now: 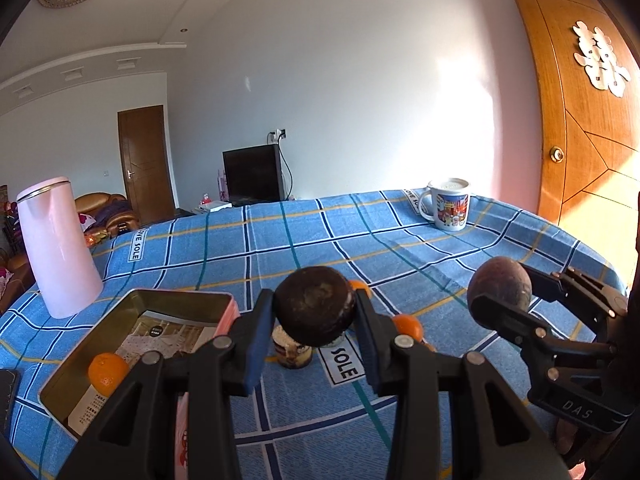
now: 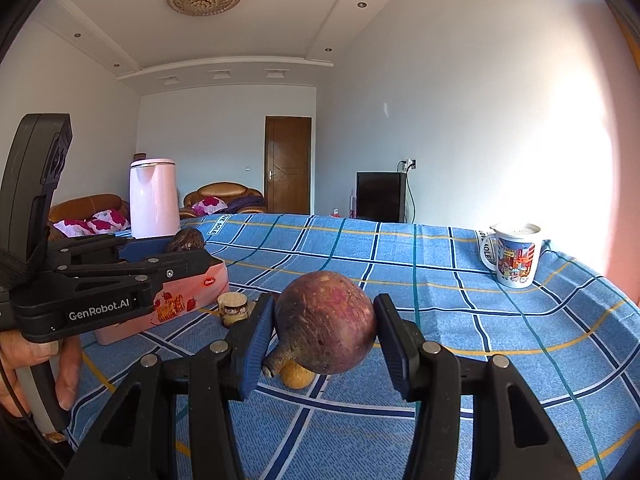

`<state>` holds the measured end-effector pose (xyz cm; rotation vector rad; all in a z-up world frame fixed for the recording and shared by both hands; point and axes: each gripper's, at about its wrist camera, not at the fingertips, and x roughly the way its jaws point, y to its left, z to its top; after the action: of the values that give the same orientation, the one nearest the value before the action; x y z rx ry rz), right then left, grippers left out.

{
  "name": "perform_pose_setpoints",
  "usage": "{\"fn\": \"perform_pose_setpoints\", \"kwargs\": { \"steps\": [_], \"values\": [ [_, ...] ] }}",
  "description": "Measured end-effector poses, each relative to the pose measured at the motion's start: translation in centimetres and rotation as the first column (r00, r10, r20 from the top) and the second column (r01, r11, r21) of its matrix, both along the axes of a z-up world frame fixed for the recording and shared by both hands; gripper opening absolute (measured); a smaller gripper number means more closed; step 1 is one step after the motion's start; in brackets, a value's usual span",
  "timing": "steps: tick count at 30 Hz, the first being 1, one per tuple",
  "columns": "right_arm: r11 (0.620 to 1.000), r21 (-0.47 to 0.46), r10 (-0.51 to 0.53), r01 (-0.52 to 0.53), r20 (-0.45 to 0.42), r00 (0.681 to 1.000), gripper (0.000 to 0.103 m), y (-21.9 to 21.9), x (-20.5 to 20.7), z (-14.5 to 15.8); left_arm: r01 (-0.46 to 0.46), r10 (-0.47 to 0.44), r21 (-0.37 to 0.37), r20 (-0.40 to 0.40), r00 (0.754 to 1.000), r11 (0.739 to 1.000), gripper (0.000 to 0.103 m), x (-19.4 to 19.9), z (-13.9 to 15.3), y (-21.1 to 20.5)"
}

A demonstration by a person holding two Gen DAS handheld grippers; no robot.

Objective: Organize fruits
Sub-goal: 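Carry the beet and dark fruit into the pink tin and open both tools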

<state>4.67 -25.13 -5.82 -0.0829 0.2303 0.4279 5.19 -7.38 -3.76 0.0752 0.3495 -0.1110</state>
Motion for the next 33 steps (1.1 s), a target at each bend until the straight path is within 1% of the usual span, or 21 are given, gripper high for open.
{"fn": "perform_pose_setpoints", "kwargs": {
  "steps": [5, 9, 20, 23, 26, 33],
  "values": [
    [1.000, 0.002, 0.004, -0.004, 0.029, 1.000, 0.052, 0.0, -0.5, 0.0, -0.015, 0.015, 0.008, 0.030, 0.999, 1.000, 0.041, -0.4, 0.5, 0.2],
    [1.000, 0.000, 0.007, -0.007, 0.035, 0.999, 0.052, 0.0, -0.6, 0.1, -0.029, 0.029, 0.009, 0.047, 0.998, 1.000, 0.041, -0.6, 0.7, 0.5],
    [0.998, -0.058, 0.009, -0.009, -0.004, 1.000, 0.052, 0.9, 0.1, 0.4, -0.054, 0.054, -0.003, 0.044, 0.998, 0.999, 0.041, -0.7, 0.8, 1.8],
    [0.998, -0.062, 0.018, -0.018, -0.011, 1.000, 0.052, 1.1, 0.5, 1.1, -0.069, 0.069, -0.014, 0.045, 0.997, 0.998, 0.041, -0.7, 1.0, 2.5],
    [0.997, -0.056, 0.048, -0.049, -0.014, 0.999, 0.052, 1.7, 0.8, 2.3, -0.089, 0.090, -0.026, 0.045, 0.995, 0.996, 0.041, -0.7, 1.2, 3.4],
    [0.985, -0.047, 0.166, -0.167, -0.026, 0.986, 0.053, 5.2, 1.8, 5.5, -0.178, 0.180, -0.055, 0.040, 0.983, 0.983, 0.041, -1.2, 2.0, 7.6]
  ]
}}
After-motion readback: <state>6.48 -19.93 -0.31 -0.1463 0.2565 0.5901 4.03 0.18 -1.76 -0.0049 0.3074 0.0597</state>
